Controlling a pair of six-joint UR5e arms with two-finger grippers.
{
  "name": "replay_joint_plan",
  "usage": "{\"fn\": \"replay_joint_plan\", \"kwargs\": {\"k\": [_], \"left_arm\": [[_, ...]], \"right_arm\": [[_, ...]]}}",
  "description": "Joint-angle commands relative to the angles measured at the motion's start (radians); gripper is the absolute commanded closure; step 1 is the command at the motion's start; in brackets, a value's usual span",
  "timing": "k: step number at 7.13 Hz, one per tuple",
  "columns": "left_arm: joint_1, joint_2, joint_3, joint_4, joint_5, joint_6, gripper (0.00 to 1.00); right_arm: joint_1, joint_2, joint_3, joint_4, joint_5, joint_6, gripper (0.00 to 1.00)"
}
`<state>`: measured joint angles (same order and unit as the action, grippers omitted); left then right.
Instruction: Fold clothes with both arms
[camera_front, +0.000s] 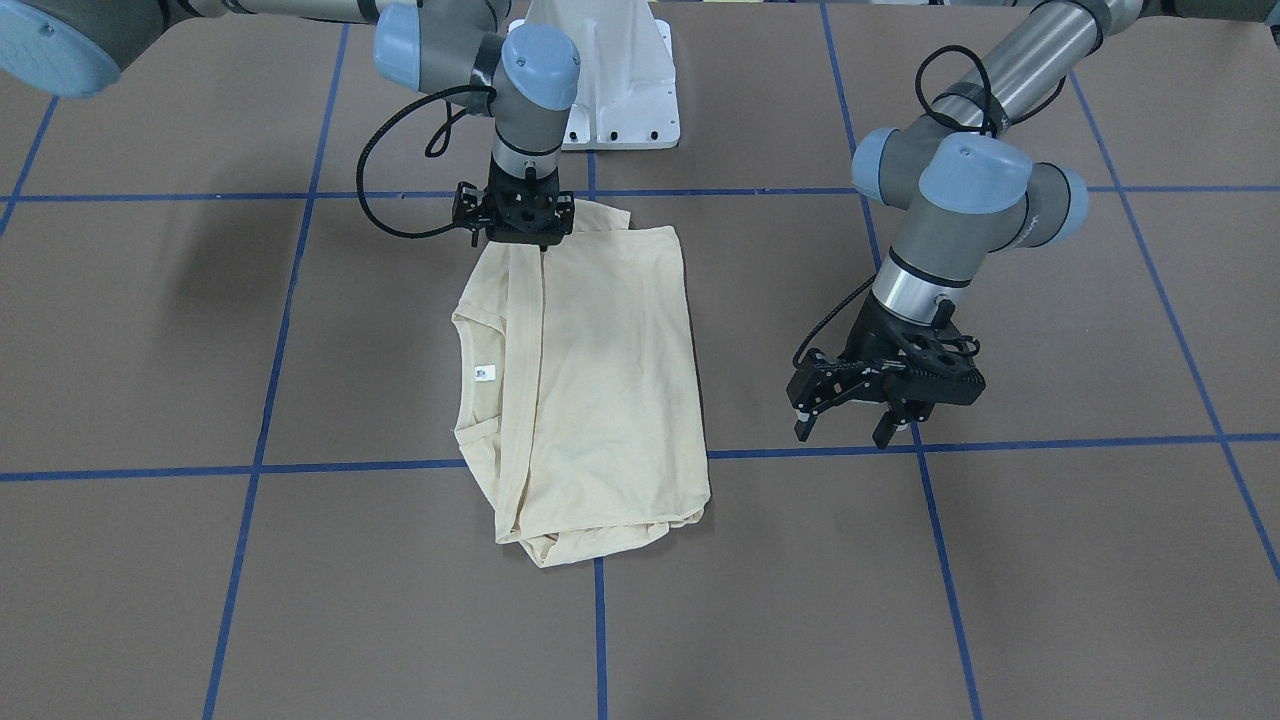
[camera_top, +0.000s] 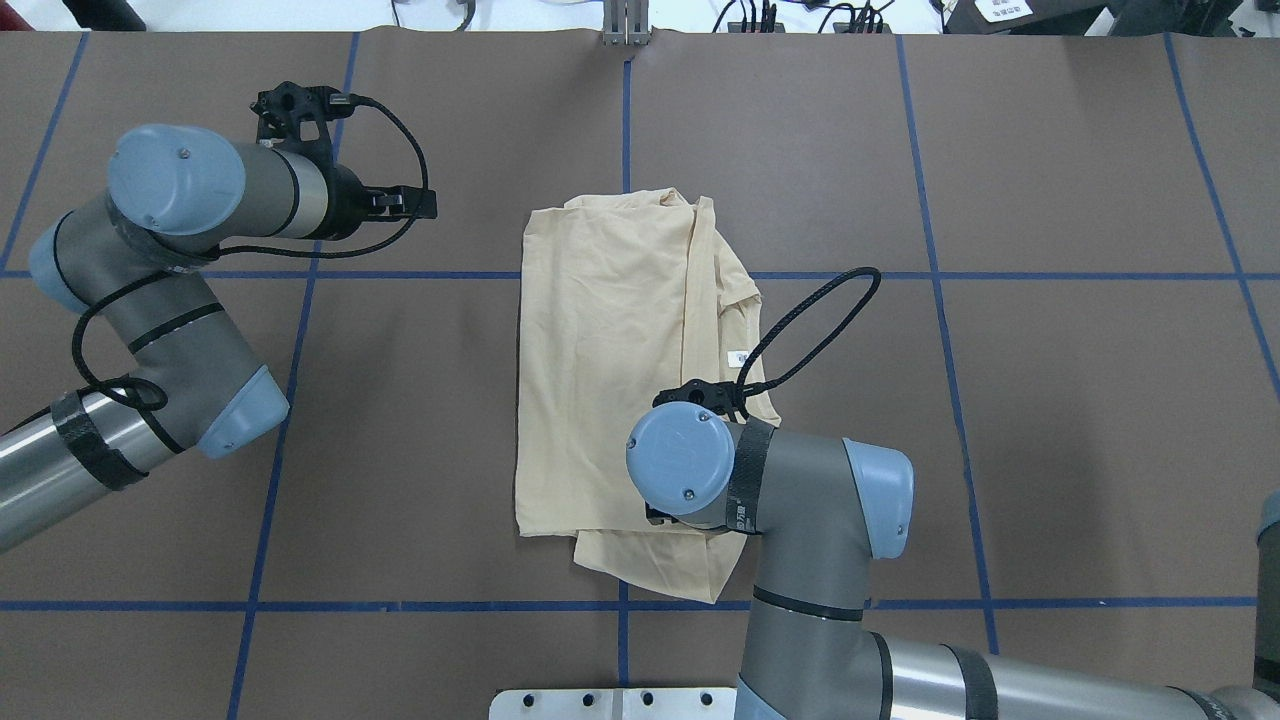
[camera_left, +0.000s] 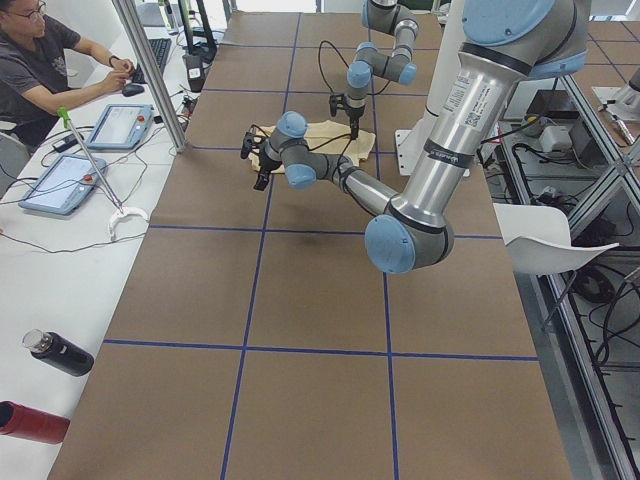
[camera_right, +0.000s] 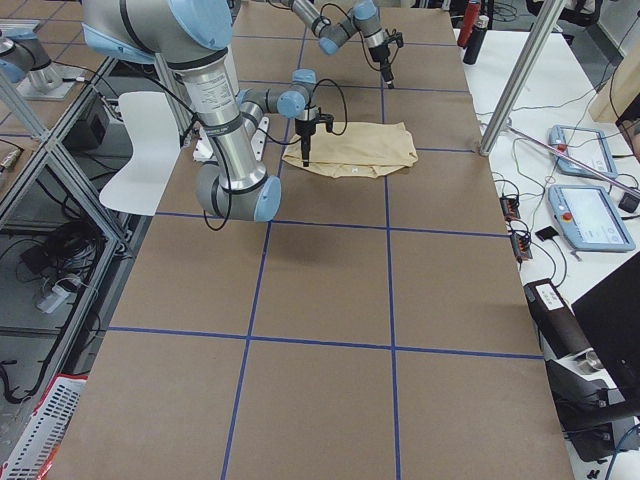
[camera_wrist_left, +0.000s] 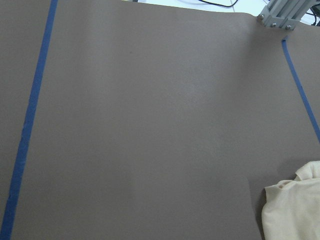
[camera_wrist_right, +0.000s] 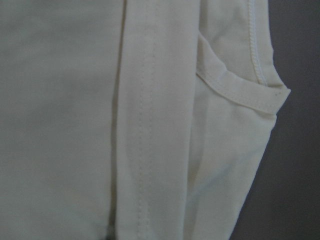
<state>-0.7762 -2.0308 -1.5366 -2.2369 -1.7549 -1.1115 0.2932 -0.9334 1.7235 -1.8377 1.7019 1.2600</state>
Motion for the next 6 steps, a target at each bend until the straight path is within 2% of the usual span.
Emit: {"fn": "replay_joint_plan", "kwargs": {"k": [1, 2, 6], "left_arm": [[0.002, -0.005, -0.002, 0.0, 0.0, -0.001, 0.0], [0.002, -0.008, -0.002, 0.0, 0.0, -0.002, 0.0], [0.008, -0.009, 0.0, -0.001, 0.0, -0.002, 0.0]], "right_arm": [[0.018, -0.03, 0.033, -0.002, 0.016, -0.01, 0.0], [0.026, -0.057, 0.063, -0.002, 0.018, -0.023, 0.0], [0.043, -0.088, 0.071, -0.005, 0.019, -0.03, 0.0]]}}
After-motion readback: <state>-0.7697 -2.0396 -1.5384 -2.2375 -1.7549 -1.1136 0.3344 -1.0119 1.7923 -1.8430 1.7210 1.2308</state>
